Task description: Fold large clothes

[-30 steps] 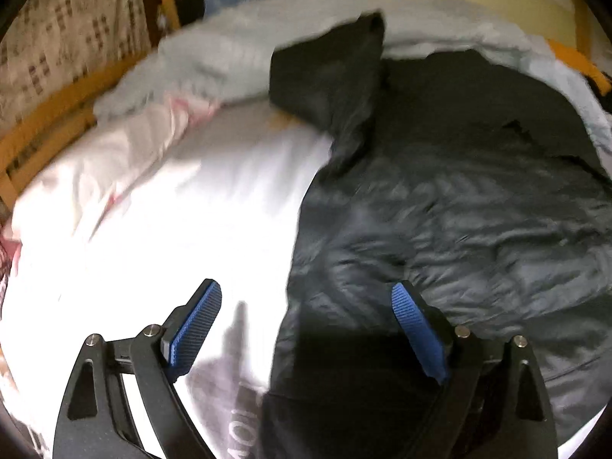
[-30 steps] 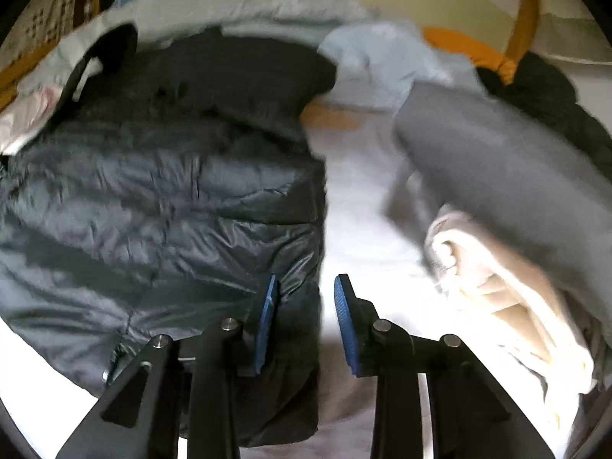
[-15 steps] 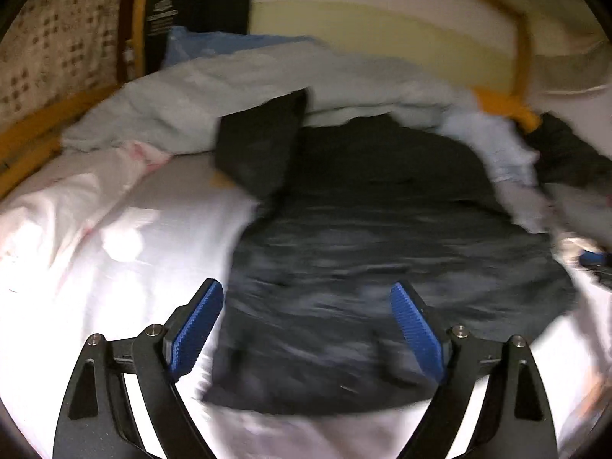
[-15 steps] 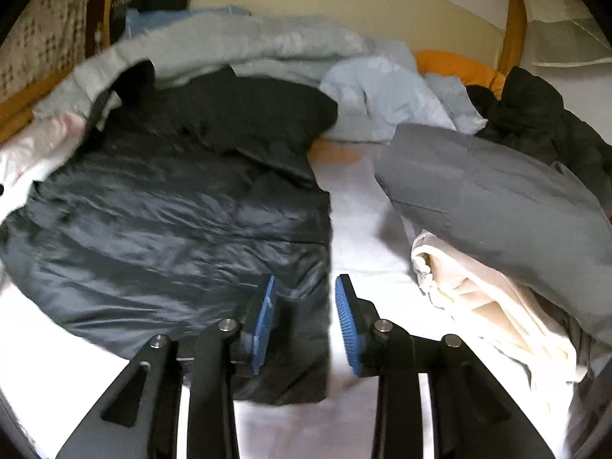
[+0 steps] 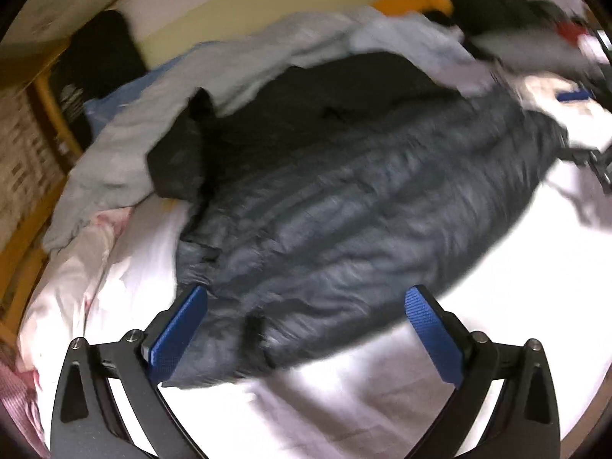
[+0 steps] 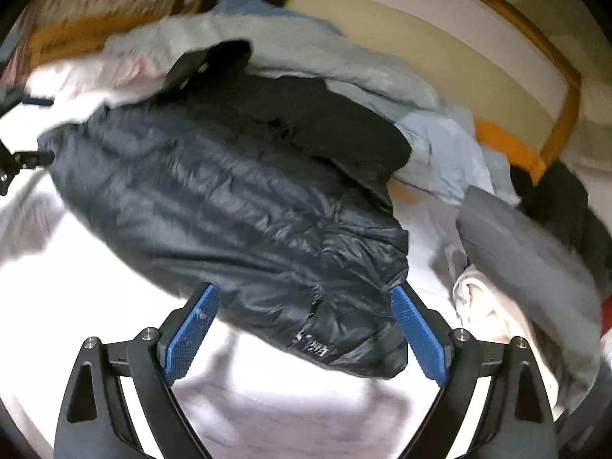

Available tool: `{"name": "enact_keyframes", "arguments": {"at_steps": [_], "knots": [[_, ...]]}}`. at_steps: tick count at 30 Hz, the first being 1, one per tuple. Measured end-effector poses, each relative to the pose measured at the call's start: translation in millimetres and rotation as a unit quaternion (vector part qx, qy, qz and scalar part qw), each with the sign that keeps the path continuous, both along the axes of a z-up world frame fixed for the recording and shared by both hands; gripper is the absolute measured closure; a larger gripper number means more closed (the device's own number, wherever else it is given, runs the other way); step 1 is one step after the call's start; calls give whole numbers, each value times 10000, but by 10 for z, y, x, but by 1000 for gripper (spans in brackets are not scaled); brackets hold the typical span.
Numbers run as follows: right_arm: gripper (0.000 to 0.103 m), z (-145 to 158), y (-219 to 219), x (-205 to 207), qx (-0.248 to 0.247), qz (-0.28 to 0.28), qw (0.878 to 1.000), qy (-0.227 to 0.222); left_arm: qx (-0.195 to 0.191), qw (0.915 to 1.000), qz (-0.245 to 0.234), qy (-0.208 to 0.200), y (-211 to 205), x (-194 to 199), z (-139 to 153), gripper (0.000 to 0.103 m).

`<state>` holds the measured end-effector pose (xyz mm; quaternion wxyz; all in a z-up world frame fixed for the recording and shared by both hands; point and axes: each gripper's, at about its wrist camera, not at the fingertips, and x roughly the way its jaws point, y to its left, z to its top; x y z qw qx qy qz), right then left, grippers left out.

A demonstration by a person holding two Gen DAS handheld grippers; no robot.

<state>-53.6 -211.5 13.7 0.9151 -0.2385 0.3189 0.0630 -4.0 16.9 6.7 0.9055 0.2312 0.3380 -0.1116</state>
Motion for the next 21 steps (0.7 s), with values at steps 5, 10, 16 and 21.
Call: {"name": "enact_keyframes", "arguments": {"at_steps": [5, 10, 16, 21], "knots": [[10, -193, 72, 119, -273, 44, 9993, 254, 388, 9971, 389, 526, 12, 192, -295, 0], [10, -333, -8, 288, -293, -84, 9986, 427, 322, 9951, 762, 534, 176, 382, -370, 0], [10, -493, -130, 436, -396, -284, 9978, 452, 176, 9948, 810, 596, 307, 474, -436, 12], [78, -479, -76, 417, -437, -464, 9963, 584, 293, 9964, 631, 490, 267, 362, -327, 78]]}}
